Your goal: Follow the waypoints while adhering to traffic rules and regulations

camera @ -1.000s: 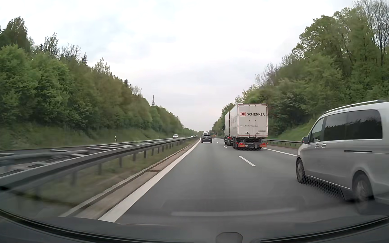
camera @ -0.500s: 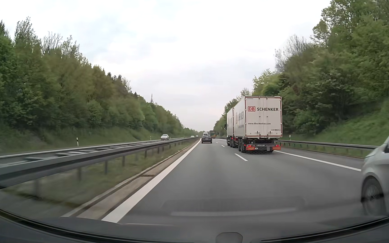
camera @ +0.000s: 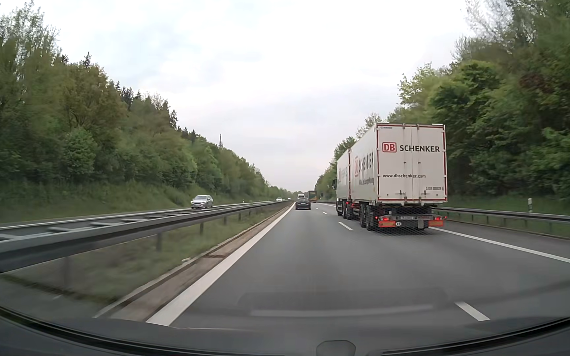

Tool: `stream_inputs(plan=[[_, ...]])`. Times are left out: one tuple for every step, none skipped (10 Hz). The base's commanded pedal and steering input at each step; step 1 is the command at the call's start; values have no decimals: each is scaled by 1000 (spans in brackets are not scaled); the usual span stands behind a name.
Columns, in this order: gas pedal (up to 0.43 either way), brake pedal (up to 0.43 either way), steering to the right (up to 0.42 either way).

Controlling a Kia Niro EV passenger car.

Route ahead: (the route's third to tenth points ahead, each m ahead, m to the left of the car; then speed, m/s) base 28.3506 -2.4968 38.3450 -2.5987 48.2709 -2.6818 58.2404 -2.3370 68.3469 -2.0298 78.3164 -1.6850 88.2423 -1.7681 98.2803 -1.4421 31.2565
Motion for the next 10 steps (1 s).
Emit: stream_inputs(plan=[[189,0,-2],[189,0,-2],[189,0,-2],[189,0,-2],[189,0,-3],[189,0,-3],[189,0,-4],[177,0,-5],[169,0,-5],[157,0,-4]])
